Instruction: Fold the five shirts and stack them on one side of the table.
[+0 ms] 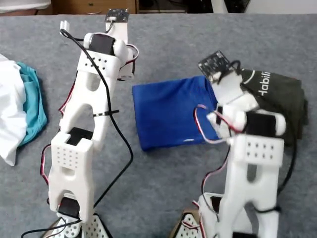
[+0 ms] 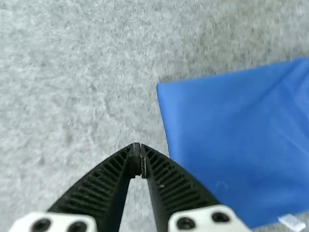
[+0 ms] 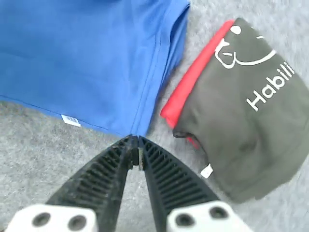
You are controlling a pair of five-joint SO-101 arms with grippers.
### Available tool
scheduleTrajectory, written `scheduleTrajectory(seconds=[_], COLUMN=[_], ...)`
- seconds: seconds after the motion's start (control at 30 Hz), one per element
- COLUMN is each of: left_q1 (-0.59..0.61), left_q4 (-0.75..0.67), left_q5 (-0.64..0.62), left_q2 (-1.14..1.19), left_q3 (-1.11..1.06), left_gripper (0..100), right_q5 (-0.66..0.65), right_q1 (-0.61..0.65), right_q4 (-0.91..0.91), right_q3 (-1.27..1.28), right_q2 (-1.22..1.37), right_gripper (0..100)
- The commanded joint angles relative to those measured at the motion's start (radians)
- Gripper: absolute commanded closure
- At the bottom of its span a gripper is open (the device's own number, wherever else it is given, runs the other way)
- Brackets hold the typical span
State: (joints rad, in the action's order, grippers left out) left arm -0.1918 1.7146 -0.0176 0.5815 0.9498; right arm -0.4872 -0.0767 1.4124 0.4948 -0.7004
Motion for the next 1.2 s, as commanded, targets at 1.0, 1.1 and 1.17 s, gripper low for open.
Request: scheduleTrajectory(seconds=[1.0, 1.1, 1.17], left_q1=[0.026, 0.028, 0.025], left_q4=[-0.334, -0.334, -0.334], left_q5=[0.044, 0.043, 0.038], left_q2=[-0.981, -0.978, -0.958], left_q3=[-1.280, -1.260, -1.235], left_gripper=[98, 93, 88], right_q5=[0.032, 0.032, 0.034], right_q1=[-0.358, -0.358, -0.358], right_q4=[0.012, 0.031, 0.046], right_q3=[0.441, 0.443, 0.440], right_q2=[-0.406, -0.406, -0.406], right_gripper=[99.5, 99.5, 99.1])
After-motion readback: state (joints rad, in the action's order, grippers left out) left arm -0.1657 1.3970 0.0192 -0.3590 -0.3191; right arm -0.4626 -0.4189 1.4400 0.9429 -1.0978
